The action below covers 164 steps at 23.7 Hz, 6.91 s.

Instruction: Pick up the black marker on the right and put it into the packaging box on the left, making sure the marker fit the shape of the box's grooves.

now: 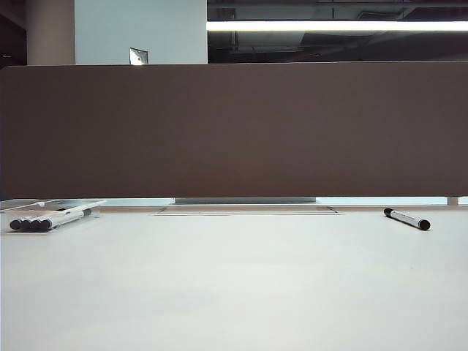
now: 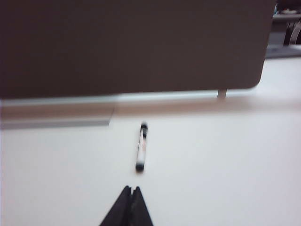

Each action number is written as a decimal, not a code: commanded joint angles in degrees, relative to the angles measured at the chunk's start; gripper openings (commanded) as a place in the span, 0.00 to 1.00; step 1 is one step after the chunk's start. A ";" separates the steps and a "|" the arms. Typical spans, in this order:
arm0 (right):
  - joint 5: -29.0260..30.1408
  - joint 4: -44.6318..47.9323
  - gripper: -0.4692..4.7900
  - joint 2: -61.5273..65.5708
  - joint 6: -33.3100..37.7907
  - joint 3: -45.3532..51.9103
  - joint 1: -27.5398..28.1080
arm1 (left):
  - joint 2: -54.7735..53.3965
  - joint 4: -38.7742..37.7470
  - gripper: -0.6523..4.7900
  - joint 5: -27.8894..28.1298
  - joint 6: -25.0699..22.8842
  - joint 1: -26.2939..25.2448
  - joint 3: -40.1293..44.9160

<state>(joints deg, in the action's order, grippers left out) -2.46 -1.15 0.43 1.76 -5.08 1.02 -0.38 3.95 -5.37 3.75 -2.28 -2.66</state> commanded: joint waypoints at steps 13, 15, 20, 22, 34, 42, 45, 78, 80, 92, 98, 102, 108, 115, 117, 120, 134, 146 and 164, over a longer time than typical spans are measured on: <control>-1.20 0.17 0.08 25.66 1.27 -19.56 0.04 | -11.37 6.16 0.11 -0.02 6.01 0.00 -12.15; 0.52 1.49 0.08 30.21 1.22 -21.57 0.02 | -15.67 6.56 0.11 -0.02 6.14 0.79 -14.10; 1.18 4.50 0.08 39.56 1.22 -25.83 0.02 | -27.08 9.05 0.11 -0.02 5.68 11.21 -17.22; 1.20 4.48 0.08 41.31 1.18 -26.69 0.02 | -30.25 8.87 0.11 -0.02 5.68 14.45 -18.08; 8.63 -0.70 0.08 56.57 0.66 -33.20 0.09 | -45.75 -1.77 0.11 -0.04 -3.30 28.74 -29.77; 8.57 -6.03 0.10 74.86 -5.25 -44.33 0.17 | -45.79 -1.81 0.11 -0.04 -3.32 28.74 -29.79; 8.83 -8.50 0.46 82.99 -5.25 -50.60 0.15 | -45.88 -2.91 0.11 -0.04 -3.26 28.74 -29.77; 11.61 -19.43 0.83 121.66 -5.27 -87.30 1.60 | -45.92 -4.72 0.11 -0.04 -2.89 28.74 -29.75; 11.61 -19.15 0.83 122.62 -5.29 -87.30 1.60 | -45.92 -4.72 0.11 -0.04 -2.89 28.74 -29.75; 11.80 -18.49 0.83 123.80 -6.14 -87.30 1.53 | -45.92 -4.70 0.11 -0.04 -2.89 28.74 -29.75; 11.74 -21.79 0.83 123.78 -6.36 -87.30 1.31 | -45.92 -4.70 0.11 -0.04 -2.89 28.74 -29.75; 11.61 -22.21 0.83 123.78 -6.34 -87.30 1.29 | -45.92 -4.72 0.11 -0.04 -2.89 28.74 -29.75; 11.54 -23.71 0.82 123.78 -6.34 -87.30 1.27 | -45.92 -4.72 0.11 -0.04 -2.89 28.74 -29.75; 11.54 -26.21 0.65 123.75 -6.34 -87.30 1.22 | -45.92 -4.72 0.11 -0.04 -2.89 28.74 -29.75; 11.50 -26.99 0.65 123.75 -6.34 -87.30 1.22 | -45.92 -4.72 0.11 -0.04 -2.89 28.74 -29.75; 11.39 -27.43 0.65 123.75 -6.34 -87.30 1.22 | -45.92 -4.72 0.11 -0.04 -2.89 28.74 -29.75; 11.41 -28.96 0.08 123.27 -6.32 -87.32 1.20 | -45.92 -4.72 0.11 -0.04 -2.89 28.74 -29.75; 21.59 -26.36 0.08 115.58 -2.97 -87.27 0.74 | -47.19 -4.72 0.11 -0.04 2.99 28.81 -29.62; 31.21 -5.40 0.08 105.22 4.15 -73.37 -12.52 | -63.93 5.49 0.11 -0.02 12.15 30.32 -29.62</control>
<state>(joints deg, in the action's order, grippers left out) 27.27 -10.26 106.43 4.32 -79.35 -10.94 -64.23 7.49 -5.37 13.93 27.99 -32.16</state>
